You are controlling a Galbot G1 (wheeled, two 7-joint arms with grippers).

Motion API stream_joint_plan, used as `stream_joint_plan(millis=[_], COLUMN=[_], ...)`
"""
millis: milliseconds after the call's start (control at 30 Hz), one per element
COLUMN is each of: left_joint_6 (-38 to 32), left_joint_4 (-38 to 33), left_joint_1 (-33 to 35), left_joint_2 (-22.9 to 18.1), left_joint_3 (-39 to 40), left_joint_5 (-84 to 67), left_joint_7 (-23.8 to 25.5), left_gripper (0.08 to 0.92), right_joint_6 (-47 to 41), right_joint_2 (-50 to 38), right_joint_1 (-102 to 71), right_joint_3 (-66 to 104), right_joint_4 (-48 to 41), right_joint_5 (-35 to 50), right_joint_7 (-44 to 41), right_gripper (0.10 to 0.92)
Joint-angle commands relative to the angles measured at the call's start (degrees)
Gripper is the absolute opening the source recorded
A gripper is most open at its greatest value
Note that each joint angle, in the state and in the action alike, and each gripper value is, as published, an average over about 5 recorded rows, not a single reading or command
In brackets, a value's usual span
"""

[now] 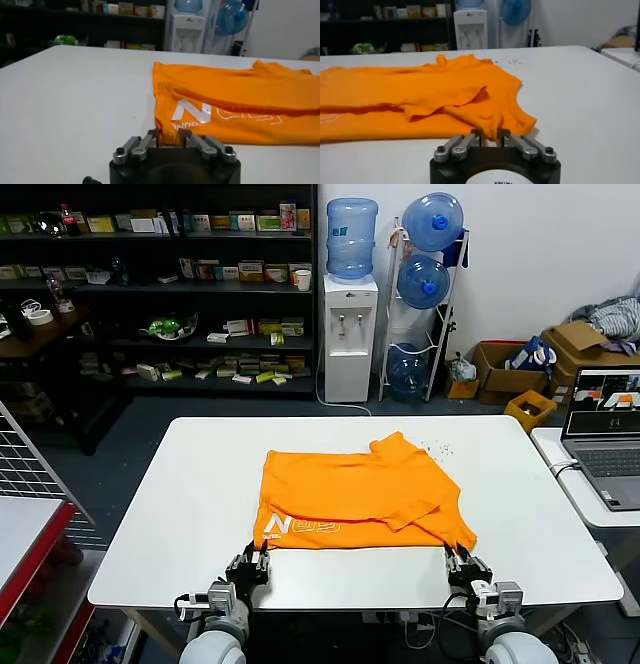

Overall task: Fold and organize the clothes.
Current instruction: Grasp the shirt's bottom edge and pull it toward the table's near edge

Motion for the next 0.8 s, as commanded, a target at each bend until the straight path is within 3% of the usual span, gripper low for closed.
stream_joint_plan(millis=[33,233,500,800], left_joint_6=[-0.1,0.3,1.0,0.7], left_joint_4=[-2.0,-8.0,-16.9,-21.7], left_joint_1=[0.6,4.8,15.5,23.1], left_joint_2=[0.3,3.9,10.2,11.2], left_joint_3=[0.2,-0.2,-2.2,-2.0], left_joint_5=[0.6,-0.7,-3.8,-3.1], left_joint_7=[-0.5,-1.9,-3.3,-3.7], left_gripper=[0.230,0.101,0.096,0.096], right_joint_6=[0.0,-0.6,-3.9,-5.0], right_joint_2=[0.1,-0.6,-3.4,-2.4], right_joint_1=[-1.5,-8.4,-16.2,-21.0], right_joint_3=[0.8,4.5,10.7,9.2], right_joint_4=[3.2,9.3,13.0,16.1], right_joint_5=[1.4,3.8,6.9,4.7], right_joint_7=[0.6,1.3,3.5,3.5], right_gripper=[0.175,0.124,0.124,0.125])
